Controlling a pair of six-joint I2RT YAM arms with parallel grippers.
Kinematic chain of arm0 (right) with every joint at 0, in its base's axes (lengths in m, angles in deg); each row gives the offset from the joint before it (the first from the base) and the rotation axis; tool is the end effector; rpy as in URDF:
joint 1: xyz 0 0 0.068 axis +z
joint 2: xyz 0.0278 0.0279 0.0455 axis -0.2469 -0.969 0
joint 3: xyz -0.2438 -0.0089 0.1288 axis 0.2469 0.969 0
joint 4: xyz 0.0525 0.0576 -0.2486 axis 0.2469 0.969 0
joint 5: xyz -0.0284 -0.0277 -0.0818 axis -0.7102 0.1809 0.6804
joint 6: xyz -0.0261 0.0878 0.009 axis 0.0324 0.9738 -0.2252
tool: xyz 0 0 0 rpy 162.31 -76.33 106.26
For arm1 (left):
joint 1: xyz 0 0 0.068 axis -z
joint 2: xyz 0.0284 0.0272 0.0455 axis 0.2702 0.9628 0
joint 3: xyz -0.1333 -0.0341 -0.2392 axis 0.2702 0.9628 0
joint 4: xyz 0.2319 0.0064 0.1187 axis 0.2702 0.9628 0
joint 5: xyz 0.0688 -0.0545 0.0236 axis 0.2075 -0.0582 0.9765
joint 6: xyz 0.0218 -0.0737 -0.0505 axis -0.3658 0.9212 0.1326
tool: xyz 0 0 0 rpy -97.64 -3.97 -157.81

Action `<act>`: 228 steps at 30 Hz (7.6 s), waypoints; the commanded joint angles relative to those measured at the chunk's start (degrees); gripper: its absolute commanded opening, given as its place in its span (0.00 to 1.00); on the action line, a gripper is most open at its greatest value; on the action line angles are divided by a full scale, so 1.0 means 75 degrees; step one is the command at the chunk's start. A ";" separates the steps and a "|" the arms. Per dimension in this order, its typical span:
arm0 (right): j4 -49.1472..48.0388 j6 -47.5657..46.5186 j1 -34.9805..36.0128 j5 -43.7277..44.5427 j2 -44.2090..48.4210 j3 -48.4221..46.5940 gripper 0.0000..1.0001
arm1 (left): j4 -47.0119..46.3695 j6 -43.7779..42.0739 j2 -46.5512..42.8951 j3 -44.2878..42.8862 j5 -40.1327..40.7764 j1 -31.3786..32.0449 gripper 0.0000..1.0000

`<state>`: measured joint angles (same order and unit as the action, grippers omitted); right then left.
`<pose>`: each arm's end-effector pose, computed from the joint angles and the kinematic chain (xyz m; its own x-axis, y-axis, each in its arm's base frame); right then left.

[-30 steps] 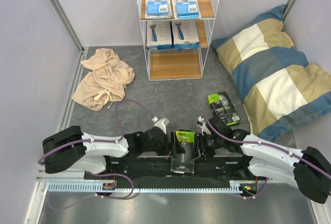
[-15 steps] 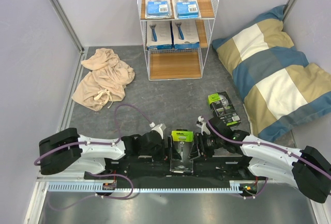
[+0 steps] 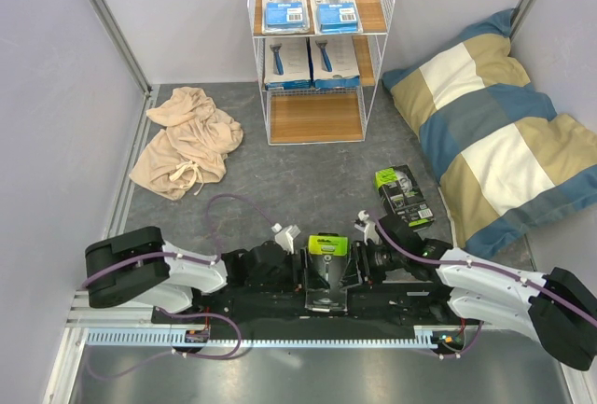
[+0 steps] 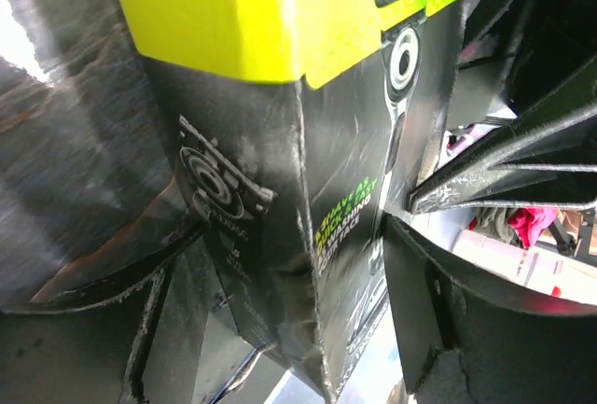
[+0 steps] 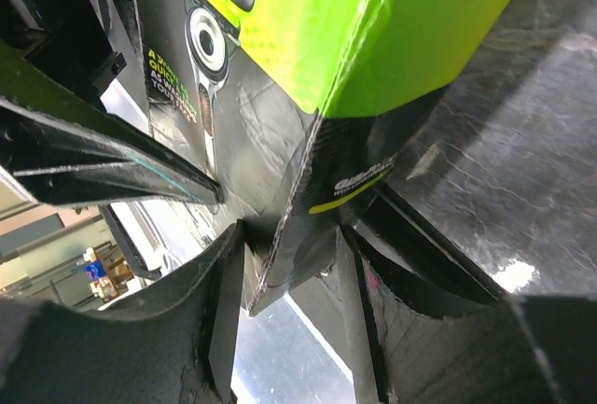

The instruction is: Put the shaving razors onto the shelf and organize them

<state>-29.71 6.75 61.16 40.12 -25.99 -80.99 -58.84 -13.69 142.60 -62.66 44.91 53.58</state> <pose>0.0958 0.1663 0.1119 -0.9811 -0.1220 -0.1500 -0.1933 0.6199 0.7605 0.0807 -0.2420 0.0923 -0.9744 -0.0675 -0.2146 0.1383 0.5724 -0.8083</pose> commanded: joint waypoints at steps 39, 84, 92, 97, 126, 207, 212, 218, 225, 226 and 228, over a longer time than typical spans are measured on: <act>0.3212 -0.0911 -0.0074 0.4218 0.1167 -0.3322 0.98 | -0.1998 -0.1800 0.0285 -0.1856 -0.2920 -0.3630 0.02; -0.6233 0.2358 -0.0882 0.1499 -0.3298 -0.2162 0.98 | -0.8386 0.2243 0.1399 -0.0896 -0.4328 -0.7699 0.02; -0.6514 0.2593 -0.0789 0.1581 -0.3520 -0.1881 0.98 | -0.8420 0.2254 0.1376 -0.0954 -0.4269 -0.7687 0.02; -0.7462 0.2862 -0.0625 0.1698 -0.4175 -0.1881 0.98 | -0.8421 0.2254 0.1247 -0.0872 -0.4211 -0.7699 0.02; -1.2514 0.4234 -0.0437 0.2074 -0.5103 -0.1365 0.85 | -0.8421 0.2172 0.1118 -0.0615 -0.3964 -0.7675 0.02; -0.9973 0.3156 -0.2383 0.1417 -0.6543 -0.3462 0.14 | 0.5068 -0.5492 -0.4144 -0.2864 0.0009 -0.7511 1.00; -0.9363 0.2851 -0.2417 0.1441 -0.7012 -0.4270 0.14 | 0.5033 -0.5492 -0.3840 -0.2865 -0.0202 -0.7499 1.00; -0.9000 0.2851 -0.2429 0.1441 -0.7773 -0.5231 0.15 | 0.4997 -0.5504 -0.3570 -0.2888 -0.0331 -0.7511 1.00; -0.8460 0.2722 -0.2441 0.1546 -0.8500 -0.6285 0.15 | 0.4857 -0.5469 -0.3336 -0.2900 -0.0449 -0.7511 1.00; -0.8413 0.2722 -0.2441 0.1558 -0.8571 -0.6368 0.15 | 0.4810 -0.5457 -0.3289 -0.2911 -0.0472 -0.7511 1.00; -0.8343 0.2745 -0.2453 0.1546 -0.8793 -0.6625 0.15 | 0.4752 -0.5305 -0.3032 -0.2981 -0.0554 -0.7511 1.00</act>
<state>-87.31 28.62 43.07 51.62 -90.49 -124.62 -20.96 -52.42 117.50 -82.13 42.40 -2.72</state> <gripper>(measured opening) 0.571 0.996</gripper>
